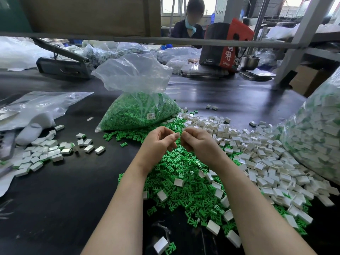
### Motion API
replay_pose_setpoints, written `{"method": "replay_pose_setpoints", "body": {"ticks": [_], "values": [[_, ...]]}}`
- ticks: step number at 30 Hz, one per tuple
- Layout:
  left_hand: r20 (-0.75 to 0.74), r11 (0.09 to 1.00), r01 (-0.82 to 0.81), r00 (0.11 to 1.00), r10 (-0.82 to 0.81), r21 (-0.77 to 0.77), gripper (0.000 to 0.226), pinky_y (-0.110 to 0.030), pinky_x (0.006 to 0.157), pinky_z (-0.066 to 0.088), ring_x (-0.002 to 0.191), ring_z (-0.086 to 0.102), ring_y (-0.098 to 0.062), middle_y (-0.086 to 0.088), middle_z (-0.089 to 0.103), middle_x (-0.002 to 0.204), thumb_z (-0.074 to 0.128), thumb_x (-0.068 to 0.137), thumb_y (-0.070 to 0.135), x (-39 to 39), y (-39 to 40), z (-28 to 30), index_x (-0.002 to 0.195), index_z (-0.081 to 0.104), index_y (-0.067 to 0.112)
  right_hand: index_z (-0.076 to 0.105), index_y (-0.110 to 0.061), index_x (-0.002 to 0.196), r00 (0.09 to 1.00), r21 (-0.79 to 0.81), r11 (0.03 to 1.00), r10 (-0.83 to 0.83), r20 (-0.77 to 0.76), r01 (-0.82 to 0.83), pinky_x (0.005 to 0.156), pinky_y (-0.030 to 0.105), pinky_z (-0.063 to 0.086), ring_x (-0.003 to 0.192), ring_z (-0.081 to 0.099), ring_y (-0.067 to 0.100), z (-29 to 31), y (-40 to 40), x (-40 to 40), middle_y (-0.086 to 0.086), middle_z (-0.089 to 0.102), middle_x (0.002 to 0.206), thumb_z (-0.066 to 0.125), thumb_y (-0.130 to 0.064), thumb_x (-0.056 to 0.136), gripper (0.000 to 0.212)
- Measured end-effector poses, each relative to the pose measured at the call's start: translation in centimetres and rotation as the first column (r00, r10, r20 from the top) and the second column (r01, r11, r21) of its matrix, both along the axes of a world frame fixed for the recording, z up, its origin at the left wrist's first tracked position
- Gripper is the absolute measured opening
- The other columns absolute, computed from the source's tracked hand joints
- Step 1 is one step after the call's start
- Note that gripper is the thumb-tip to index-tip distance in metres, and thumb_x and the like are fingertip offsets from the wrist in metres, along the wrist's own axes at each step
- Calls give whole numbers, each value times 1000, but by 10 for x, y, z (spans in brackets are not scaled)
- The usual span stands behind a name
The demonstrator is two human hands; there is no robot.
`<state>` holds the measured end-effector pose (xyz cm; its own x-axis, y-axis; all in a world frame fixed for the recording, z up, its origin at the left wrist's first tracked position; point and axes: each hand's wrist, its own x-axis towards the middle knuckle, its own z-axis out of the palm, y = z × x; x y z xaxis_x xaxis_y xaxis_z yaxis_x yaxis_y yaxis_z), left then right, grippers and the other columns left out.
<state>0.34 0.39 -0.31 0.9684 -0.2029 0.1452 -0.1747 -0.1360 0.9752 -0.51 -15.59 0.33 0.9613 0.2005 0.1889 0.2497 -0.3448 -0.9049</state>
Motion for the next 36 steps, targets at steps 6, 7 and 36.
{"method": "replay_pose_setpoints", "body": {"ticks": [6,7,36], "values": [[-27,992,122,992,-121,27,22,-26,60,31,66,37,-19,-11,43,72,42,102,15,-2,-2,3,86,53,4,52,-11,72,994,113,991,75,-78,-66,58,27,32,58,39,12,-1,2,1,0,45,61,42,-11,103,33],[-25,991,132,991,-132,29,21,-27,60,30,66,35,-19,-10,41,71,41,102,14,-2,-3,3,86,51,4,51,-12,70,993,119,991,77,-86,-66,55,24,31,55,38,10,-2,2,1,-2,44,59,42,-11,103,35],[-107,951,294,953,-283,100,23,-18,57,30,59,33,-5,6,37,67,41,103,16,-3,-1,-5,81,45,17,54,-10,78,928,255,945,272,-256,-207,48,10,35,48,39,-1,-1,-12,-10,-10,46,58,46,-9,101,25]]}}
